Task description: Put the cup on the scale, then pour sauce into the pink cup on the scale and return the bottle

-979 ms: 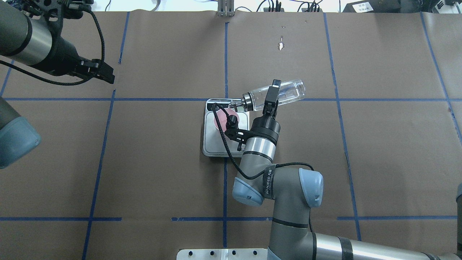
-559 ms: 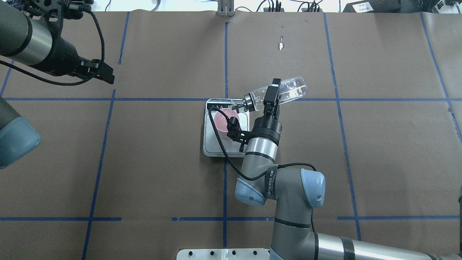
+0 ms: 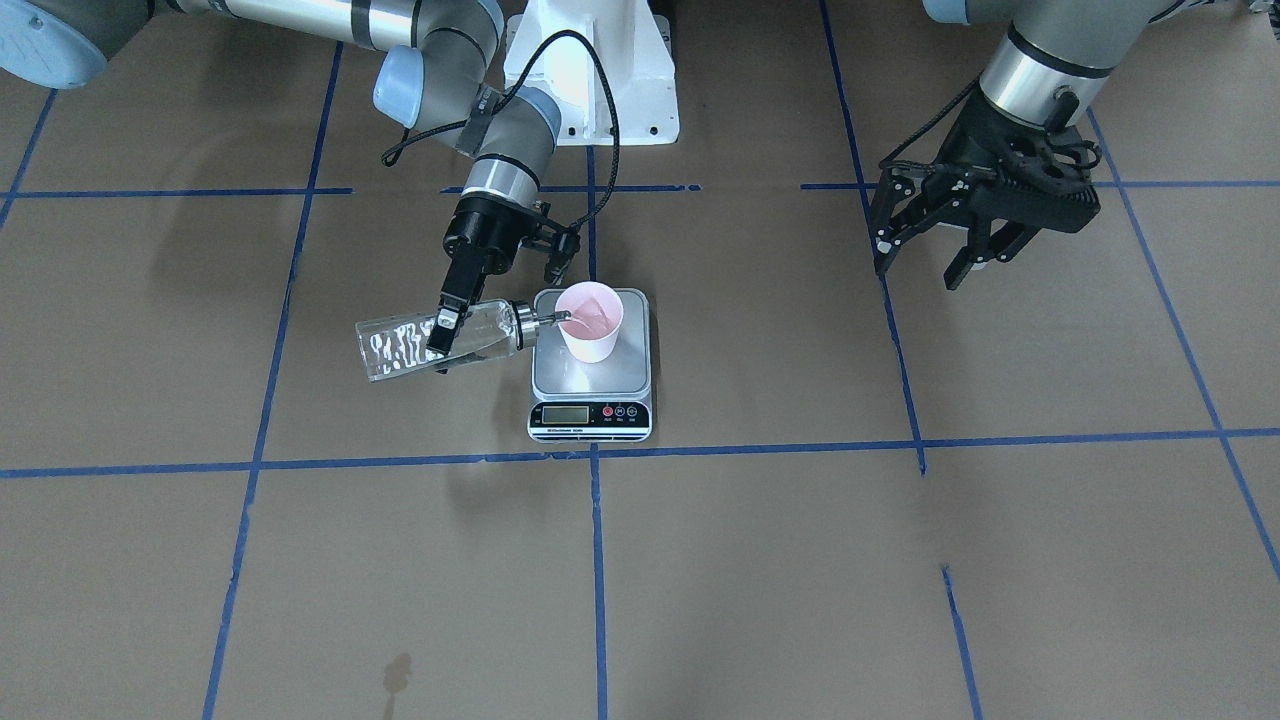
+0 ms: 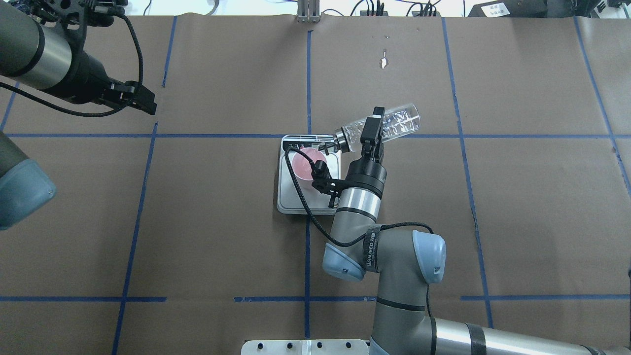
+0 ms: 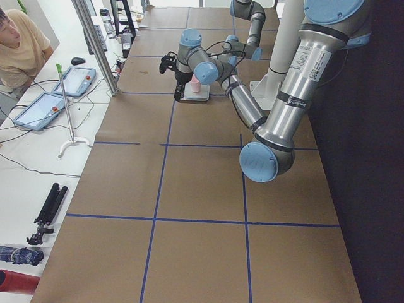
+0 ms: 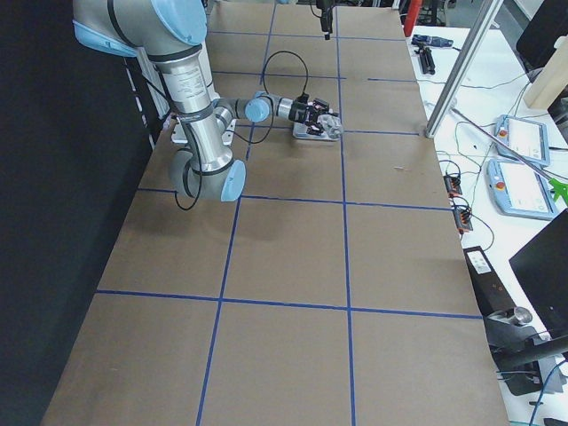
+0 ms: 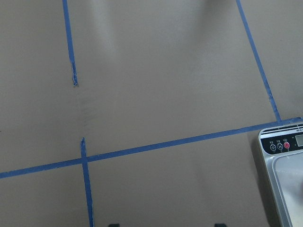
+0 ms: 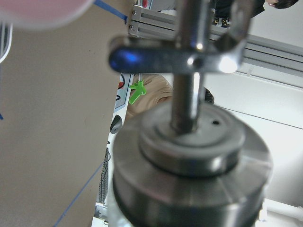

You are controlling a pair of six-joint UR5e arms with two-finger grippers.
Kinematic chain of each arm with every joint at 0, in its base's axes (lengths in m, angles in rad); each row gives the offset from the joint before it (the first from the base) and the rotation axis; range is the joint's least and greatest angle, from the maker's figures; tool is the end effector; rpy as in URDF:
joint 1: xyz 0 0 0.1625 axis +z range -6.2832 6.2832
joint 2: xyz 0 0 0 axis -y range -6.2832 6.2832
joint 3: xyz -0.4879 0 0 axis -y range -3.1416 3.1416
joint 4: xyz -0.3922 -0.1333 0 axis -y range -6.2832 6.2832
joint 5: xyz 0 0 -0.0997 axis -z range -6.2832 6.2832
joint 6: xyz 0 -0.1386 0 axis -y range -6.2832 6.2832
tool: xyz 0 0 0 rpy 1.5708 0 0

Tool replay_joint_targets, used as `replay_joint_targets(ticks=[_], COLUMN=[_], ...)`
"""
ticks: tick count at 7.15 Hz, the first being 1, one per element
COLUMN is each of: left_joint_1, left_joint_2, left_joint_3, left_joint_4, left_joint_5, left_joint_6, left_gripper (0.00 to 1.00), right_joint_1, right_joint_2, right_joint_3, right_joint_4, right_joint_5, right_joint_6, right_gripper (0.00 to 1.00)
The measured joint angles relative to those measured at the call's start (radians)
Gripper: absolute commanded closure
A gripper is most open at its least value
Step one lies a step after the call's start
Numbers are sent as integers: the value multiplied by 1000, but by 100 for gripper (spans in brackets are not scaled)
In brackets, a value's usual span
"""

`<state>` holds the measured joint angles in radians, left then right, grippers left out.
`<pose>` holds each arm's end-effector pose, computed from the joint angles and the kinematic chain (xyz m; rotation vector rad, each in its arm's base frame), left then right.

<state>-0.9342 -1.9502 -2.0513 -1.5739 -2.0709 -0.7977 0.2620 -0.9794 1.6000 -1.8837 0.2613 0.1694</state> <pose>0.2993 -0.5173 0.3218 0.3280 0.9063 0.0673 -0.6040 -0.4386 0.3434 1.0987 0.8051 -0.7637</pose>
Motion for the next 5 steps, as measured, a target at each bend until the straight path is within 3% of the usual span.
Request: replay_joint_targets(ticks=[5], left_joint_1=[1], left_joint_2=[-1], left_joint_3=[3], left_joint_4=[0], left_joint_5=[0], left_joint_6=[0], left_gripper=[25], right_joint_1=[5], right_joint_2=[-1], right_joint_3=[10], right_joint_4=[22], right_joint_5=[2], right_joint_6=[42], right_gripper=[100])
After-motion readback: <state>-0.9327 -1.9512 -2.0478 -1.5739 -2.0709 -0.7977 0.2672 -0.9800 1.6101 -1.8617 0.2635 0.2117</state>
